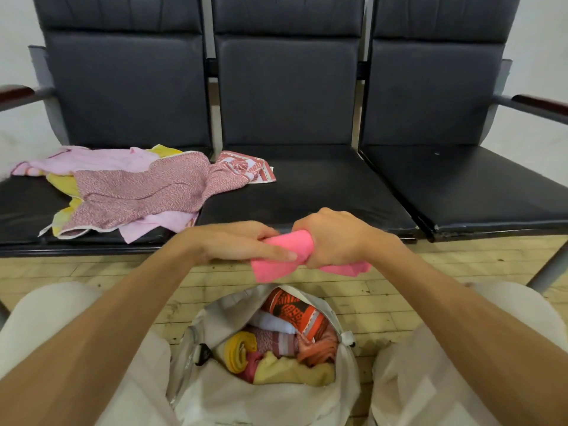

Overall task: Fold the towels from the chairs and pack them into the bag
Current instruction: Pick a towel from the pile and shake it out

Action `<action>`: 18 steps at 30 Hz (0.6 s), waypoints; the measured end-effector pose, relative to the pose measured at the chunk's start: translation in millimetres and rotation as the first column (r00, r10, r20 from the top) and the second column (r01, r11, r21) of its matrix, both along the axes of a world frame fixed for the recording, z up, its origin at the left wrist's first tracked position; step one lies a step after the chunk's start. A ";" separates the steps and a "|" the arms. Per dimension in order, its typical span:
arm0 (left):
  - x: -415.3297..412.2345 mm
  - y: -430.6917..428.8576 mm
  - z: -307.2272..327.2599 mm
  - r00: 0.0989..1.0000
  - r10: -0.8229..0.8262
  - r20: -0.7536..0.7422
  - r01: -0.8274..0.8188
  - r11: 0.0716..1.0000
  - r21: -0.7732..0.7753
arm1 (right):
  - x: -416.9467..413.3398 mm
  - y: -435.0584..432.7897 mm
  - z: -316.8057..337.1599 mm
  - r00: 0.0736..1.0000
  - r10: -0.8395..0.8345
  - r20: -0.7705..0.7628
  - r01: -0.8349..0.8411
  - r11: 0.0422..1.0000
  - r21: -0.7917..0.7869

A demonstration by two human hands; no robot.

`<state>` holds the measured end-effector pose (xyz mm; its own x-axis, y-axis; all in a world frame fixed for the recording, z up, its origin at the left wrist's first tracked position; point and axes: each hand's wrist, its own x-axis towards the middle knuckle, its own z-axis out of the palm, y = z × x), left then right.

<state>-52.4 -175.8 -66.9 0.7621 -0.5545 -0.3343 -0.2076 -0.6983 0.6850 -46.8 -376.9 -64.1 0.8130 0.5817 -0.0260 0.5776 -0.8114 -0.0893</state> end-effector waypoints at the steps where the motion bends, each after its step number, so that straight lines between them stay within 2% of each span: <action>1: 0.1 -4.2 -2.3 1.000 0.005 0.020 -0.005 1.000 0.023 | -1.3 2.0 -0.5 1.000 0.015 0.021 -0.016 1.000 0.008; 5: 3.0 -18.8 -18.8 0.998 0.063 0.002 -0.063 0.997 0.050 | -4.1 5.0 -7.2 0.989 0.096 0.111 -0.084 0.991 -0.102; 7: 5.9 -19.8 -26.9 0.996 0.090 -0.003 -0.089 0.993 0.075 | -5.1 1.4 -15.0 0.994 0.077 0.080 -0.065 0.986 -0.152; 9: 8.8 -18.3 -37.1 0.998 0.057 0.013 -0.058 0.994 0.097 | -4.7 -2.3 -24.1 0.999 0.025 -0.024 -0.029 0.987 -0.160; 11: 7.9 -16.1 -48.6 0.999 0.008 0.035 -0.012 0.994 0.110 | -1.2 -8.4 -36.2 0.981 -0.002 -0.195 -0.020 0.994 -0.109; 13: 6.2 -13.0 -62.9 0.997 -0.026 0.066 0.015 0.987 0.160 | 1.6 -17.8 -51.1 0.917 -0.018 -0.399 0.009 1.000 -0.024; 15: 7.8 -9.4 -82.0 0.994 -0.047 0.103 0.022 0.973 0.229 | 2.1 -27.7 -69.5 0.824 -0.044 -0.565 0.105 0.992 0.076; 16: 9.1 -8.7 -91.5 0.994 -0.049 0.096 0.025 0.972 0.233 | 2.7 -30.9 -81.9 0.790 -0.044 -0.611 0.142 0.983 0.113; 18: 13.7 -9.6 -115.3 0.997 -0.046 0.062 0.032 0.975 0.220 | 4.4 -31.2 -110.5 0.786 -0.079 -0.613 0.175 0.980 0.099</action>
<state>-38.8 -185.4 -182.2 0.7658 -0.5031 -0.4005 -0.2774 -0.8204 0.5000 -42.4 -408.1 -174.6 0.7259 0.5105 -0.4610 0.2592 -0.8238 -0.5042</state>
